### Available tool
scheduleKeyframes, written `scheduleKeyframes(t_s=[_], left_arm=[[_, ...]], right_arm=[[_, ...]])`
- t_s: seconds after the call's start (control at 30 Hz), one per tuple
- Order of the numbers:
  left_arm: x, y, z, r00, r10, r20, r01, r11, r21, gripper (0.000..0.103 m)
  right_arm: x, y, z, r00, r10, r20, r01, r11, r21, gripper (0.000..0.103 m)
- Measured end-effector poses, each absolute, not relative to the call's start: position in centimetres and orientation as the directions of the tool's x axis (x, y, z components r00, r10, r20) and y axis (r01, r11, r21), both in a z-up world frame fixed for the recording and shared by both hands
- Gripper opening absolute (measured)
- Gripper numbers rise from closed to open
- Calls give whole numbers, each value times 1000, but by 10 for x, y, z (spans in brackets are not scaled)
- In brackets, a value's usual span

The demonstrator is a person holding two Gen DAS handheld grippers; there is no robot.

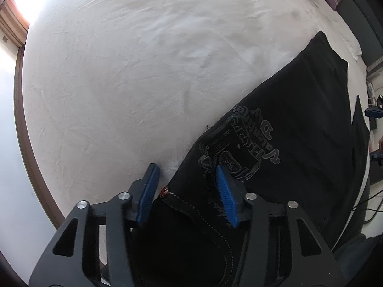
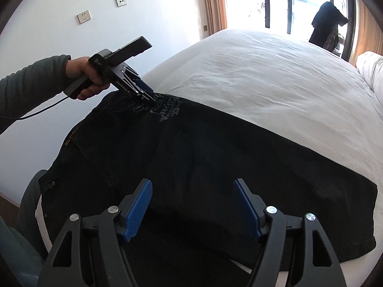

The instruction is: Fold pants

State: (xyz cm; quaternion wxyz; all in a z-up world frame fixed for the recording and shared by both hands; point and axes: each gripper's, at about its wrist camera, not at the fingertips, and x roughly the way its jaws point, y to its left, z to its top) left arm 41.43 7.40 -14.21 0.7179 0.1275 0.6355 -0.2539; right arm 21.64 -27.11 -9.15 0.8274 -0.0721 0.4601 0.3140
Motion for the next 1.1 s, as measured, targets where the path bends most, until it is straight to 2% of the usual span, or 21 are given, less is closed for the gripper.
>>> scheduleKeyframes(t_s=[0.03,0.1,0.17,0.2,0.3,0.37,0.47,0.57,0.8,1.03,1.1], left_arm=[[413,74,-141,66,-208,-976,525,839,-143,36],[406,74,-137,88,-211,-974,529,838,-134,20],[396,72,-128,139,-205,-969,540,836,-100,10],[386,71,-120,177,-198,-964,549,833,-71,9],[361,70,-101,304,-183,-935,562,827,21,8],[346,68,-92,352,-187,-917,561,827,47,7],[326,65,-84,411,-189,-892,564,821,86,7],[307,53,-76,468,-191,-863,570,812,129,7],[286,40,-72,542,-178,-822,586,781,217,7],[276,37,-70,554,-201,-808,587,782,208,7],[275,35,-70,549,-205,-810,594,778,206,7]], right_arm=[[223,-268,-90,373,454,-809,-598,784,164,68],[234,-261,-87,363,460,-810,-617,771,160,66],[249,-255,-85,357,453,-817,-625,766,151,62],[258,-251,-85,360,441,-822,-630,765,134,60],[281,-240,-81,358,424,-832,-665,742,91,56],[296,-232,-80,359,416,-836,-684,727,68,54],[319,-218,-86,346,380,-858,-709,705,26,44],[335,-201,-99,323,313,-893,-740,672,-32,40],[349,-190,-115,288,247,-925,-782,619,-79,40],[347,-177,-124,251,207,-946,-828,551,-100,39],[350,-177,-128,242,198,-950,-827,554,-95,30]])
